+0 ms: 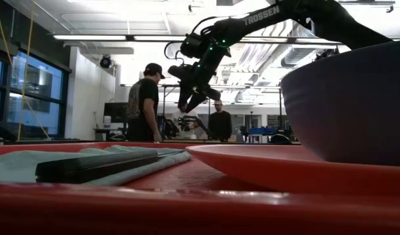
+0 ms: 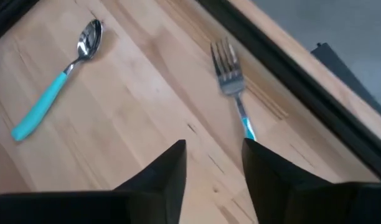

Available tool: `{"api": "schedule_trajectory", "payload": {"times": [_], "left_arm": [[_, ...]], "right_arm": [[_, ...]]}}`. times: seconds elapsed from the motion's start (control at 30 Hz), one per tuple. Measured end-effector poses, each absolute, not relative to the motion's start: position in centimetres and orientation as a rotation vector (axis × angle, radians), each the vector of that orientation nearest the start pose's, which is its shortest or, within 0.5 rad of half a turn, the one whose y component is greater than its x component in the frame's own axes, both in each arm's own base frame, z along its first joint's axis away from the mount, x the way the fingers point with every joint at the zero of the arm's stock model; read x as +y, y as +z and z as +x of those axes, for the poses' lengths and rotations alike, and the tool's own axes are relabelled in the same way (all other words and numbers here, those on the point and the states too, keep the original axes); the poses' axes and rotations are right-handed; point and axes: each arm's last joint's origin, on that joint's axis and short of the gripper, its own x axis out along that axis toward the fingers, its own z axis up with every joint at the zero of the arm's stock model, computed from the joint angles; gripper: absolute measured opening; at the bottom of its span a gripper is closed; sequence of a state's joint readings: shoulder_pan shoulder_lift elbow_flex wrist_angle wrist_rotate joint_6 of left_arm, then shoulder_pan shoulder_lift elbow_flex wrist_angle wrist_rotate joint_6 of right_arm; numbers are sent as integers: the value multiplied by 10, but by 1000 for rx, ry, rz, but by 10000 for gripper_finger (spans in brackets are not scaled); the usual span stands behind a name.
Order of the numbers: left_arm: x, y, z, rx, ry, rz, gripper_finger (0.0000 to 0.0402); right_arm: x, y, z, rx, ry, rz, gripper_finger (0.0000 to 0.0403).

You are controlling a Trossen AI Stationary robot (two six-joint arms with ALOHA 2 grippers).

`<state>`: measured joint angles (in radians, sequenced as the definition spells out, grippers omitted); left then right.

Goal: Set up tray
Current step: Put the blue fork on the blue table napkin to the left of the black table knife

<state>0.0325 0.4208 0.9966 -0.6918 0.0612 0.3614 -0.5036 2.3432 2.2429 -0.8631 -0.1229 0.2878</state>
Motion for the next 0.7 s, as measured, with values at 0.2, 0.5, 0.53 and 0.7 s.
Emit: {"api": "schedule_trajectory", "payload": {"times": [0.2,0.5,0.53,0.7], "left_arm": [[0,384,48,109,-49,352,127],[0,384,48,109,-47,329,127],[0,384,48,109,-48,328,127],[0,384,48,109,-47,322,127]], "right_arm": [[-241,234,453,893,-472,597,192],[-239,222,454,976,-468,495,222],[-239,221,453,984,-467,490,222],[-243,219,446,1024,-449,522,222]]}}
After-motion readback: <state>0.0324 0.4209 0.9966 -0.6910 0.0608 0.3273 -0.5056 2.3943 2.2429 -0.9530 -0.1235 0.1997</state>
